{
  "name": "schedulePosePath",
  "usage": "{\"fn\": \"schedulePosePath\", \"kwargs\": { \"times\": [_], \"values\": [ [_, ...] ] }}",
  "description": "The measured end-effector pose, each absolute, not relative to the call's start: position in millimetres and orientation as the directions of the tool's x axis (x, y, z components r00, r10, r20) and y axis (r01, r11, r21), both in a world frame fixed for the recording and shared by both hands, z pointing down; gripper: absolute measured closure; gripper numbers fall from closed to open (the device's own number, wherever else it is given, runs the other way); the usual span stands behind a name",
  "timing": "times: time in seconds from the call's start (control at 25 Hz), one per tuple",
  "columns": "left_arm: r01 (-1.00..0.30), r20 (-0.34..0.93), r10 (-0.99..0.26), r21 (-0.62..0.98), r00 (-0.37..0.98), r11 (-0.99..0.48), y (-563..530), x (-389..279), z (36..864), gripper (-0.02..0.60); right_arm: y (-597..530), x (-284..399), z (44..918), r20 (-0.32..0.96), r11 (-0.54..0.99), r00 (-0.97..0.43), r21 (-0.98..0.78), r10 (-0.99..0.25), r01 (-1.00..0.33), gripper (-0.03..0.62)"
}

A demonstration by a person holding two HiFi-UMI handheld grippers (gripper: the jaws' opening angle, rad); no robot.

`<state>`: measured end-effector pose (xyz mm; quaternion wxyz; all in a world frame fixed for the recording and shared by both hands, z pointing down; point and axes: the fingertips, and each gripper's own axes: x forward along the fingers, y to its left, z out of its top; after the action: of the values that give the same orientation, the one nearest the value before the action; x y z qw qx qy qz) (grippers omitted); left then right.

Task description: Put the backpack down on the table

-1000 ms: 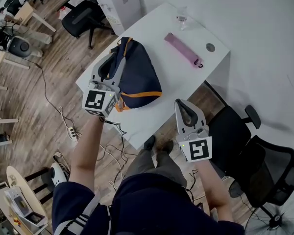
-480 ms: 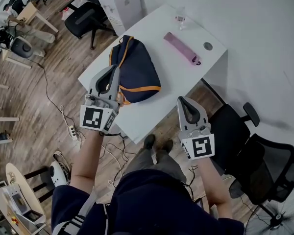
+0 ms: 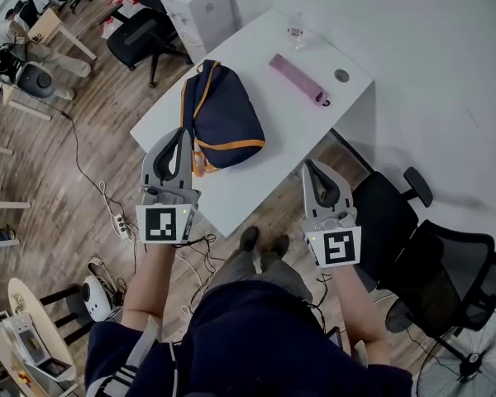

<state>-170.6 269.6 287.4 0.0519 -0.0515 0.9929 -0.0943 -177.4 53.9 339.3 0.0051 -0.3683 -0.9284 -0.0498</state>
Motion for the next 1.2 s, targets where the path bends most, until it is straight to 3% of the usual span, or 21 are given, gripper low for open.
{"fn": "schedulePosePath", "kwargs": {
  "times": [1.2],
  "values": [
    [0.034, -0.105, 0.011, -0.225, -0.994, 0.974, 269.8, -76.4, 303.8, 0.578, 5.4, -132.3, 329.4, 0.028, 0.801, -0.809, 0.125, 0.587, 0.585, 0.600]
  ]
}}
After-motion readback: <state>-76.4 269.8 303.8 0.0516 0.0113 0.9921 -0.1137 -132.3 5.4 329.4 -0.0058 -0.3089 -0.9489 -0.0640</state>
